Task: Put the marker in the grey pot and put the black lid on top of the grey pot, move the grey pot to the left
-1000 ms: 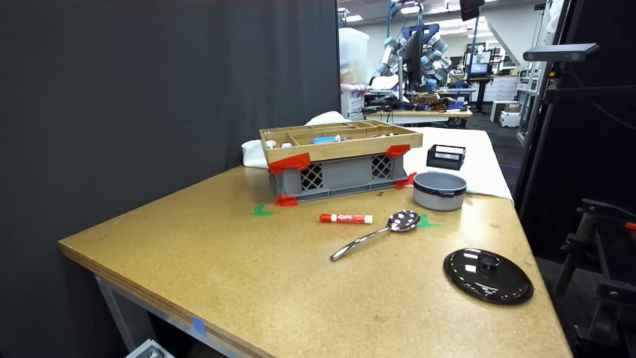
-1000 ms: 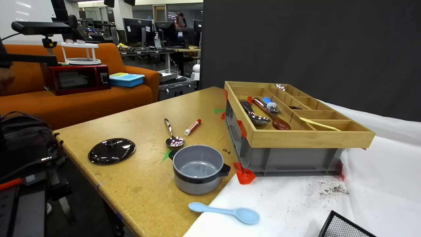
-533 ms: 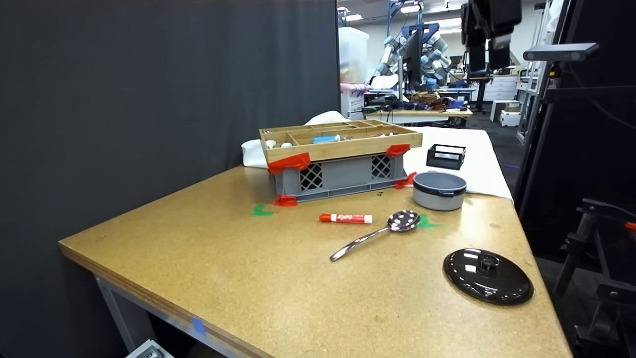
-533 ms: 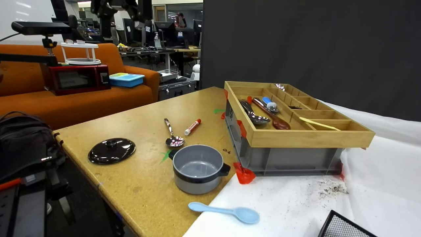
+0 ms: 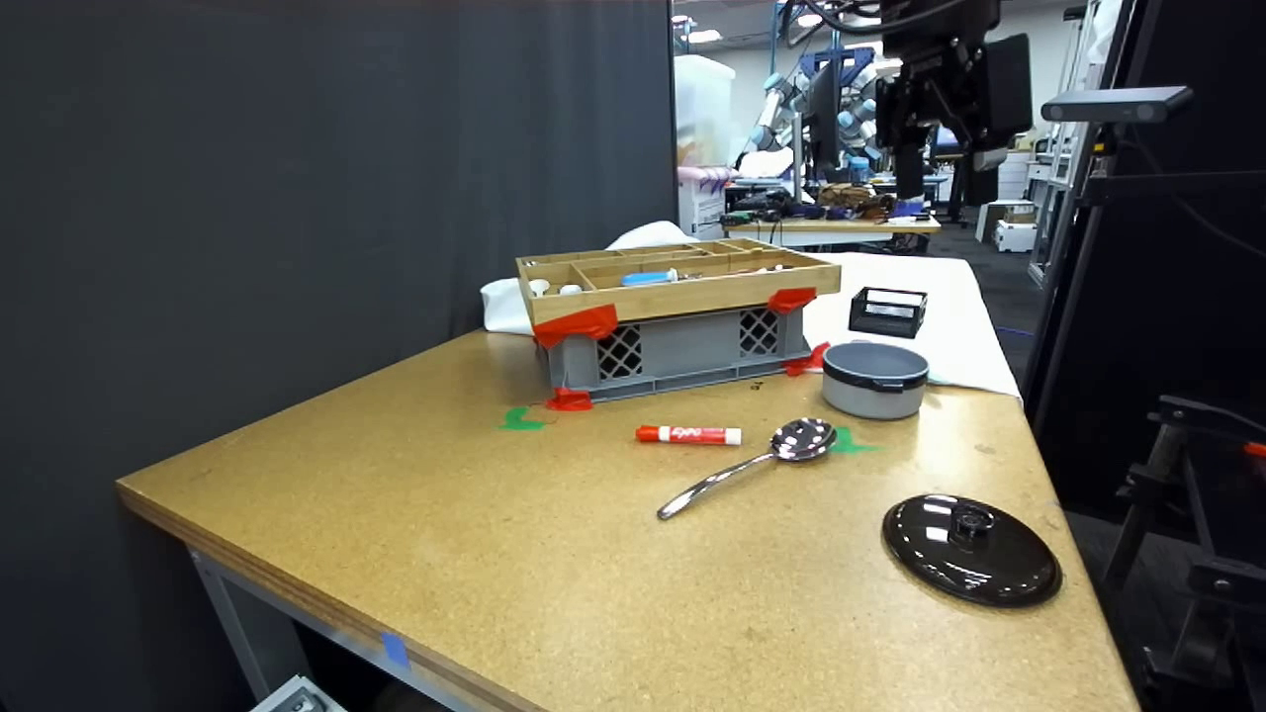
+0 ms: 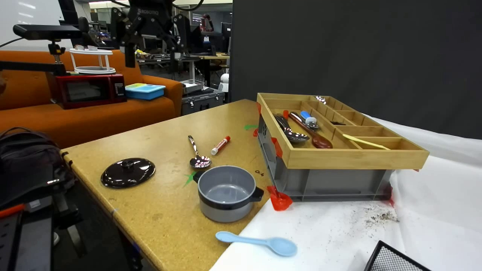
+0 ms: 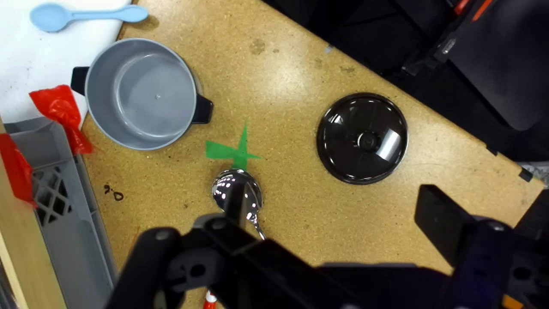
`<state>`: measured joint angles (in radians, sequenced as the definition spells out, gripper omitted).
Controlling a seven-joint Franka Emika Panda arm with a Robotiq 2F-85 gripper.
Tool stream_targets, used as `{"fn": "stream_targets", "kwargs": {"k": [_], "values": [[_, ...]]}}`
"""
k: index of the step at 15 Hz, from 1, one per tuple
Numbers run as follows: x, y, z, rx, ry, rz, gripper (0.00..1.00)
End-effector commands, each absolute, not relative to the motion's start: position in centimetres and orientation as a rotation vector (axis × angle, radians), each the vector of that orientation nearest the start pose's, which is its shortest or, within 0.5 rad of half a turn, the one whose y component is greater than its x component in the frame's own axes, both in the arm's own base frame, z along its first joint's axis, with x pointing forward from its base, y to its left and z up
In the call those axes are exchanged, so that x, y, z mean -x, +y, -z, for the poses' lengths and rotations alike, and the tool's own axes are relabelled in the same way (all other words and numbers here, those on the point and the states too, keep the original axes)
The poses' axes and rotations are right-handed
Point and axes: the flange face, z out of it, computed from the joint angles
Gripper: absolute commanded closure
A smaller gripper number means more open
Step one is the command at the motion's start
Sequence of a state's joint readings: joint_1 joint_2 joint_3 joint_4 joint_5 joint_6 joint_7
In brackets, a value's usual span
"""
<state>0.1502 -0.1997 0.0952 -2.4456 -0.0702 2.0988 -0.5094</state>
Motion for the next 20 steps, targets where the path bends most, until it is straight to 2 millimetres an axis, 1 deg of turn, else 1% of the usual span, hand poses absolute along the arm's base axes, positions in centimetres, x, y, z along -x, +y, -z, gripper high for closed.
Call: {"fn": "stream_targets", "kwargs": {"k": [1,4,6,8,9,12,15,16,20], "values": [[-44.6,10.2,-36.0,2.870,-1.454,-0.199,0.00],[-46.4,10.6,-36.0,2.877,-1.369,-0.103,0.00],[-47.6,11.4,-35.9,2.885,-1.297,-0.062,0.00],[-48.7,12.4,-35.3,2.875,-1.260,-0.054,0.00],[-47.5,11.7,-35.7,2.879,-1.301,-0.065,0.00],[-48.4,12.3,-35.0,2.873,-1.281,-0.076,0.00],[-48.5,12.4,-35.1,2.874,-1.280,-0.072,0.00],[-49.0,12.5,-34.3,2.859,-1.263,-0.052,0.00],[-51.7,13.8,-28.6,2.806,-1.134,0.044,0.00]]}}
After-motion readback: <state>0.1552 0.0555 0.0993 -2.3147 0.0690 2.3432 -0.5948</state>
